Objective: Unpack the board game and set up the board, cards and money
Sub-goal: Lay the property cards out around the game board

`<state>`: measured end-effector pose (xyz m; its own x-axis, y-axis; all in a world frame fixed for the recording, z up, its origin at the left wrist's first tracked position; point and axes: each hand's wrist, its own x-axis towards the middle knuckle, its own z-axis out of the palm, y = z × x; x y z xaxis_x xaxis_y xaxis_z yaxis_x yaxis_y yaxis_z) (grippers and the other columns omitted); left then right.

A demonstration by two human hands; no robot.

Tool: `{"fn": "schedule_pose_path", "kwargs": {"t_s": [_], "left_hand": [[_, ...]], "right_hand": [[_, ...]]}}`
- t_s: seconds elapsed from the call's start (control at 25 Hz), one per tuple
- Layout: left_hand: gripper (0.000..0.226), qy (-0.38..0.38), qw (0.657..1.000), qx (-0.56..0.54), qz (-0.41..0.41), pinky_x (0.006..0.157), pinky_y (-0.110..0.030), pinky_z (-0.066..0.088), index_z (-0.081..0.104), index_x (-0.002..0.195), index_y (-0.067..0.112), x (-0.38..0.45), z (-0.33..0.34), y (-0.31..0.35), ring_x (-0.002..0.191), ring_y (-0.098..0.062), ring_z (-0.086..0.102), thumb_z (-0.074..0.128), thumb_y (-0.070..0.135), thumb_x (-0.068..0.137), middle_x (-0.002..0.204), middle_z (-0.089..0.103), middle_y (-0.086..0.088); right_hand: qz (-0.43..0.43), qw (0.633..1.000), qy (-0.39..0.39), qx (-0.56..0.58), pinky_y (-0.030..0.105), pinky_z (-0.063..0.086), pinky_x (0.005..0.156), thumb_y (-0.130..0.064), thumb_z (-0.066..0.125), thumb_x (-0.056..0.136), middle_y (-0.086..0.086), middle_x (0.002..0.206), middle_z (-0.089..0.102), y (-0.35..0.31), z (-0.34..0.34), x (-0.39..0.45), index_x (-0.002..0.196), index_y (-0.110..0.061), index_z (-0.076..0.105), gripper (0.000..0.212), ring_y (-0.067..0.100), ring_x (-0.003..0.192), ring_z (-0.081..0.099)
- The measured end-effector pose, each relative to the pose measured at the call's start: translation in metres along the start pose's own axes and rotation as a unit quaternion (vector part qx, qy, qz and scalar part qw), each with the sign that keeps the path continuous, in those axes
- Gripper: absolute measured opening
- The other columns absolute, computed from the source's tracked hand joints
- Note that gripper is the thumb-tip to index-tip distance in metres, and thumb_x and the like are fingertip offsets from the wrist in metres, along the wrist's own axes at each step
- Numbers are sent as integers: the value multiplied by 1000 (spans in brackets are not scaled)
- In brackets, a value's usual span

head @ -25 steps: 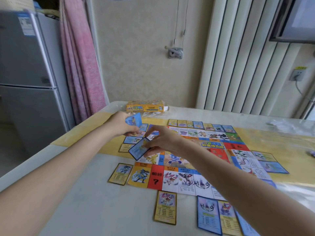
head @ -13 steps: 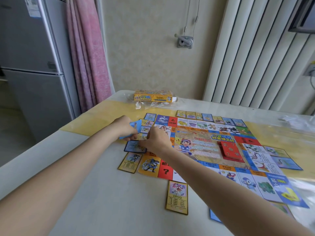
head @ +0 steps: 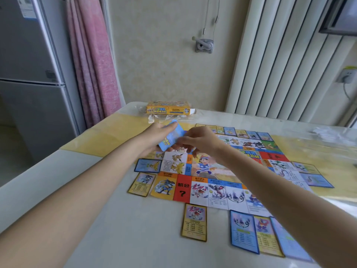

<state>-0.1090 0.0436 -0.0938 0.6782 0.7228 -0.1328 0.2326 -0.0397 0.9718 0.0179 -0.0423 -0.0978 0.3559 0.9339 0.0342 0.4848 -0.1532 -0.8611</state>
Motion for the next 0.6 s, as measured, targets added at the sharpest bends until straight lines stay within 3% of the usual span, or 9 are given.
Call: {"fn": "schedule_pose_path", "kwargs": {"t_s": [0.16, 0.4, 0.52, 0.6], "left_hand": [[39, -127, 990, -51, -11, 50, -21, 51, 62, 101, 12, -8, 39, 12, 59, -14, 67, 39, 43, 96, 76, 73, -8], [24, -181, 968, -169, -41, 62, -27, 57, 57, 102, 8, -7, 83, 22, 69, -21, 71, 40, 25, 99, 81, 73, -13], [26, -149, 970, -182, -57, 57, -25, 58, 54, 111, 1, -1, 99, 19, 63, -20, 71, 41, 20, 99, 78, 72, -14], [31, -141, 968, -196, -70, 59, -28, 59, 54, 116, -2, 1, 110, 18, 64, -21, 71, 42, 20, 99, 85, 71, -18]], "right_hand": [[-10, 998, 53, 43, 21, 33, 39, -21, 69, 81, 6, 53, 52, 14, -41, -21, 64, -4, 57, 27, 14, 43, 45], [42, 985, 38, 163, 16, 43, 49, -1, 59, 85, 11, 66, 57, 36, -94, -54, 71, -2, 60, 14, 13, 54, 52], [-28, 969, 232, 86, 18, 41, 49, -5, 63, 83, 8, 69, 60, 48, -121, -67, 74, -6, 62, 9, 11, 56, 50], [-137, 927, 325, -130, 17, 42, 54, -8, 65, 82, -1, 72, 62, 54, -130, -76, 78, -12, 64, 5, 1, 59, 49]]}}
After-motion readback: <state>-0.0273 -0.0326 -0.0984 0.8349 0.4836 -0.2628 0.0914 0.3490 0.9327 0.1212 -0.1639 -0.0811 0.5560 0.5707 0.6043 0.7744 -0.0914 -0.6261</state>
